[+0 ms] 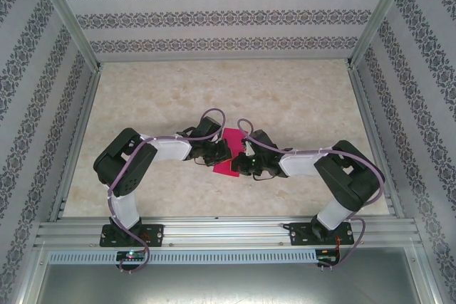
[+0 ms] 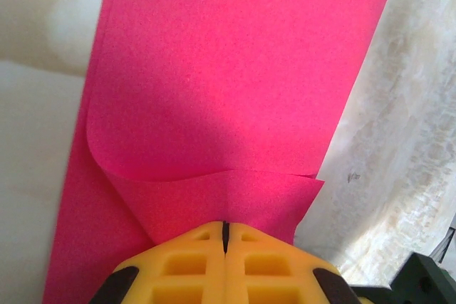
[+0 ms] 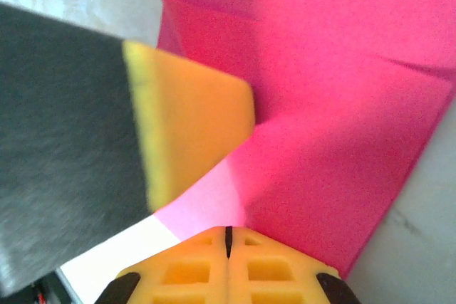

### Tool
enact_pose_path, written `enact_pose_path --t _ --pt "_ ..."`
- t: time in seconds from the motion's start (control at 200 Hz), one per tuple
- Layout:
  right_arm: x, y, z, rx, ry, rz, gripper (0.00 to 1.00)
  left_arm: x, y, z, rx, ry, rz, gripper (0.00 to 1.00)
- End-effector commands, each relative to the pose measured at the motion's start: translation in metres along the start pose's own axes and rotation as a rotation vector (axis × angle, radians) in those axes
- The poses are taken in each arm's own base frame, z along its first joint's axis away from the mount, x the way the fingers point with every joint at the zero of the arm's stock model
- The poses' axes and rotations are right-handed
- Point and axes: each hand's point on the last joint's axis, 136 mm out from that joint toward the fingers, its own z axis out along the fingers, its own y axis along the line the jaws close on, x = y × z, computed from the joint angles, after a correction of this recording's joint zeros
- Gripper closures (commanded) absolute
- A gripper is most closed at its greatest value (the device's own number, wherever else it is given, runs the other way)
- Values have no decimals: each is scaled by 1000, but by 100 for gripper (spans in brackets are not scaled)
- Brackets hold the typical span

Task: Fold a paper plane with a square sheet of paper (pick it up from the middle)
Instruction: Fold the triangle a second time at the center of the table.

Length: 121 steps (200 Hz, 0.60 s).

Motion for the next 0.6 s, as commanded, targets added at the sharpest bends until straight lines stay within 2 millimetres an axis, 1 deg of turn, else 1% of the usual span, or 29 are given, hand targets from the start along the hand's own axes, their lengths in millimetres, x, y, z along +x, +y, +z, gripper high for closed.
enact_pose_path --t 0.0,0.07,0.135,0.22,0.33,0.425,0.5,0.6 --pt "-1 13 -15 -32 -10 7 95 15 45 6 -152 50 -39 98" --pt "-1 8 -18 -4 -11 19 95 15 45 7 -153 51 -41 98" --pt "3 5 -14 -8 11 27 95 14 45 7 -152 50 -40 98" --pt "8 -6 -5 8 44 64 95 15 45 7 -154 52 -43 98" --pt "19 -15 5 14 96 108 96 15 45 7 -154 52 -42 98" --pt "30 -27 7 39 125 143 96 15 45 5 -156 51 -42 98" --pt "36 -30 6 32 139 152 96 15 46 5 -162 49 -41 98" --pt "36 -26 0 24 134 149 96 15 46 4 -164 47 -40 98"
